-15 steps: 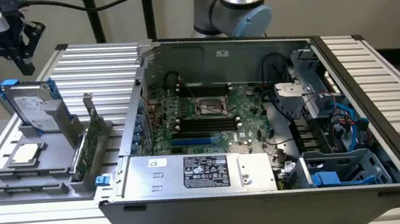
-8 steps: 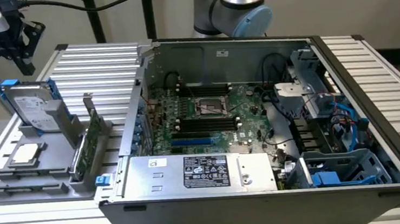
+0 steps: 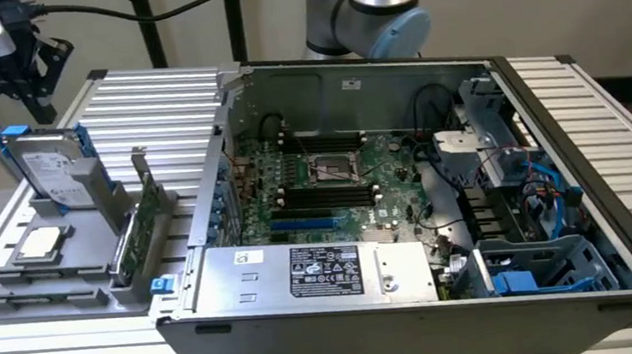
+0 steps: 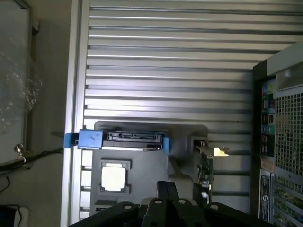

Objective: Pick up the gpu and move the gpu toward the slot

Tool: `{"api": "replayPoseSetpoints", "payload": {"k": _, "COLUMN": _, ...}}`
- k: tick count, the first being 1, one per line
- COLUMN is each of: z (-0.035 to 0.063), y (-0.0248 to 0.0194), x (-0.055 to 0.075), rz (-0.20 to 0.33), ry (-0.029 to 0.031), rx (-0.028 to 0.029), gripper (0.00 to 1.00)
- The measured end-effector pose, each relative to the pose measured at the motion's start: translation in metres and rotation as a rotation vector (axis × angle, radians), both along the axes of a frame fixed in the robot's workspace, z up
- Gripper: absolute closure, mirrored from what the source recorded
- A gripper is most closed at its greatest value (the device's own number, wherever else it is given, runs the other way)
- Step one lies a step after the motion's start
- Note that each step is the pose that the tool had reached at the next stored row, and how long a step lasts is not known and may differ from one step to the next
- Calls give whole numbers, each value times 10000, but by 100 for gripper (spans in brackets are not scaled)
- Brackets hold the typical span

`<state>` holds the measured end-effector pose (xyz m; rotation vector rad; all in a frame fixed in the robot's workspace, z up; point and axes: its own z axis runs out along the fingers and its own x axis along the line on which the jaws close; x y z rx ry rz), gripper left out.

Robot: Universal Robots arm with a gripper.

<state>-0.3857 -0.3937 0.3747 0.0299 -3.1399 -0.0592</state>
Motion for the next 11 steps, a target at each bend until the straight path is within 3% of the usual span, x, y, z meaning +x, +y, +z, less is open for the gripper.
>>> {"api": "replayPoseSetpoints", "payload": {"k": 6, "z": -4, "y": -203, "x": 137, "rz": 0, "ry": 3, "rx": 0, "gripper": 89}}
{"api": "replayPoseSetpoints", "payload": {"k": 11, "z": -14, "y": -333, "x": 308, "rz": 1, "ry": 2, "rx": 0, "gripper": 89}}
